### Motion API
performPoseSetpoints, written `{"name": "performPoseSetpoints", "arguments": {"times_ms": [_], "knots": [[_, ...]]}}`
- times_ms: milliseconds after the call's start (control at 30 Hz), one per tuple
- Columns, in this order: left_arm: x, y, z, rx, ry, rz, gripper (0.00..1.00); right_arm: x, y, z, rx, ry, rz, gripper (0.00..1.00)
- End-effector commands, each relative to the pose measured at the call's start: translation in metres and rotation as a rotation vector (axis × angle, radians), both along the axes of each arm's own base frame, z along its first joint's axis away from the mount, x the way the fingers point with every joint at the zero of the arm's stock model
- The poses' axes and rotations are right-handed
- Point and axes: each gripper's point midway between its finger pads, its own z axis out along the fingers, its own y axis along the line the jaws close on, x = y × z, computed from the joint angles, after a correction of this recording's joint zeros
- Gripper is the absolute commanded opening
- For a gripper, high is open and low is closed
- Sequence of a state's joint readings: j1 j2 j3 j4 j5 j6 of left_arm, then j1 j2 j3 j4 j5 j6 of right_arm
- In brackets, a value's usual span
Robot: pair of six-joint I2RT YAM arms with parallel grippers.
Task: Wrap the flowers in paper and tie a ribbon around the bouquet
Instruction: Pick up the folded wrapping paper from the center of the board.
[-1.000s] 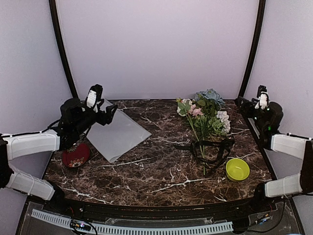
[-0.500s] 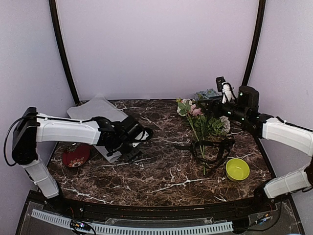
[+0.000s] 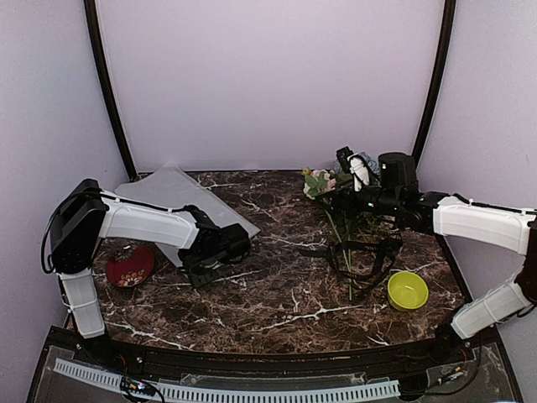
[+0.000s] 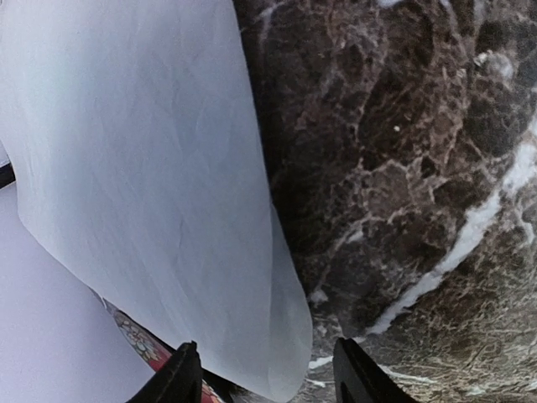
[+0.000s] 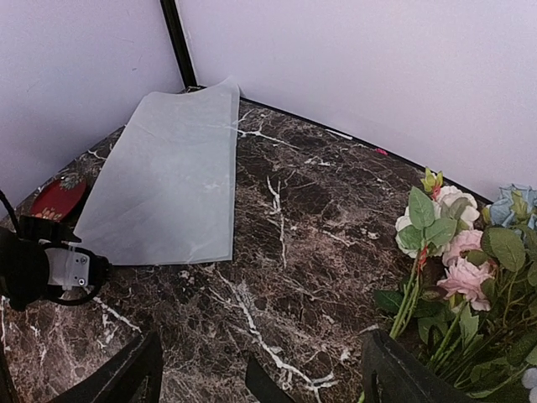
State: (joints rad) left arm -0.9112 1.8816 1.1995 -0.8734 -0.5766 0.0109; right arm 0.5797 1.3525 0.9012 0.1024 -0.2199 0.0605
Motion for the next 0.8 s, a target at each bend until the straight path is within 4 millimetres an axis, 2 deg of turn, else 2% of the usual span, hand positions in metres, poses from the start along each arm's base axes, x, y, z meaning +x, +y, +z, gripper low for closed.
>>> {"name": "performPoseSetpoints", "arguments": {"times_ms": [0,400,467,533,567,600,700,767], "knots": [[0.002,0.018,0.002,0.070,-0.013,0.012,0.52,0.000,0.009,0.015,0.010,-0.038,0.025,0.82],[0.027,0.023,-0.003,0.099,-0.132,-0.040,0.37,-0.005,0.014,0.017,0.021,-0.037,0.056,0.82],[0.032,0.026,-0.005,0.111,-0.160,-0.047,0.29,-0.006,0.015,0.017,0.023,-0.035,0.059,0.82],[0.035,0.028,-0.004,0.121,-0.190,-0.041,0.14,-0.007,0.016,0.018,0.028,-0.033,0.064,0.82],[0.037,0.027,-0.001,0.115,-0.204,-0.036,0.03,-0.007,0.017,0.018,0.029,-0.030,0.065,0.82],[0.039,0.025,0.002,0.100,-0.219,-0.029,0.00,-0.007,0.016,0.018,0.033,-0.027,0.064,0.82],[0.045,0.012,0.019,-0.024,-0.285,-0.004,0.00,-0.007,0.017,0.021,0.046,-0.018,0.057,0.82],[0.051,0.000,0.041,-0.155,-0.361,0.011,0.00,-0.002,0.016,0.023,0.055,-0.002,0.024,0.82]]}}
